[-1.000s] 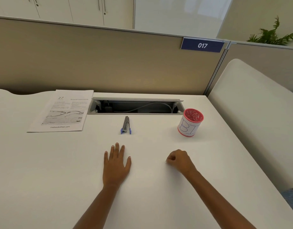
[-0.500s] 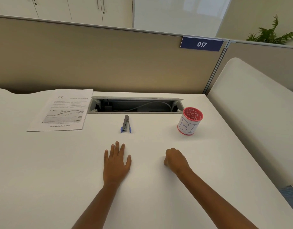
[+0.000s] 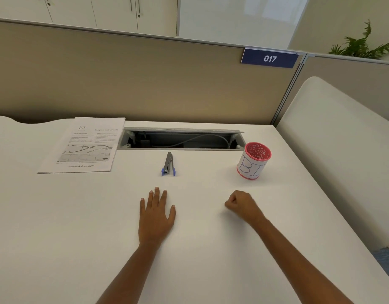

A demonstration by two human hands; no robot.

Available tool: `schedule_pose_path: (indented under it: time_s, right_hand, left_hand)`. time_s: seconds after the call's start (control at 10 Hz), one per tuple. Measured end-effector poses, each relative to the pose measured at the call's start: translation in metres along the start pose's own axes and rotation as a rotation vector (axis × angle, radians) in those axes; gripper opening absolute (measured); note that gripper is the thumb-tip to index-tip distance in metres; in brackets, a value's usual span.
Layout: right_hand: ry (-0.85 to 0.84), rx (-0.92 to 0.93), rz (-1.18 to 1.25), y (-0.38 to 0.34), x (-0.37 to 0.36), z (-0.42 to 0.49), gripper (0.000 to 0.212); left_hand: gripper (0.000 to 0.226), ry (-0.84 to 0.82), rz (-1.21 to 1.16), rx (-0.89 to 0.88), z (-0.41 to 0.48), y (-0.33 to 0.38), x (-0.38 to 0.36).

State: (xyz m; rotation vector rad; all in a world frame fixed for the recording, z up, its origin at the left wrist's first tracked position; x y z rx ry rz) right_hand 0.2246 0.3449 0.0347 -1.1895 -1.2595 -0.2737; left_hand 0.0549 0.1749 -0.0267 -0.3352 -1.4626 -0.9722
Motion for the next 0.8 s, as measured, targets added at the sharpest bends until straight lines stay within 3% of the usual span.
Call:
schedule_pose_path:
  time_s: [0.1, 0.3, 0.5, 0.6, 0.7, 0.8]
  right_hand:
    - [0.150, -0.021, 0.126, 0.001, 0.037, 0.017, 0.020]
    - [0.430, -0.046, 0.060, -0.008, 0.111, 0.061, 0.023]
    - [0.376, -0.164, 0.027, -0.007, 0.133, 0.087, 0.042]
    - [0.393, -0.195, 0.055, -0.002, 0.130, 0.090, 0.041]
    - [0.436, -0.185, 0.149, -0.003, 0.127, 0.083, 0.021]
    - [0.523, -0.135, 0.223, -0.001, 0.111, 0.069, 0.017]
  left_hand:
    - [0.059, -0.008, 0.017, 0.000, 0.001, 0.000, 0.002]
    - [0.060, 0.006, 0.033, -0.005, -0.001, 0.000, 0.001]
    - [0.062, 0.023, 0.019, -0.002, 0.000, 0.000, -0.002]
    - [0.061, 0.017, 0.020, -0.002, 0.000, 0.000, -0.001]
    - [0.059, 0.021, 0.044, -0.026, 0.000, 0.000, 0.001]
    - [0.058, 0.017, 0.028, -0.030, 0.002, 0.000, -0.003]
Point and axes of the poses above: each hand's wrist, its own z-axis towards the middle knuckle, its own x-axis out of the back of the hand, y = z × x, the point moved 1 cm from there along z, towards the middle knuckle, and after that the axes turned 1 degree about -z, right-handed, at the moved point
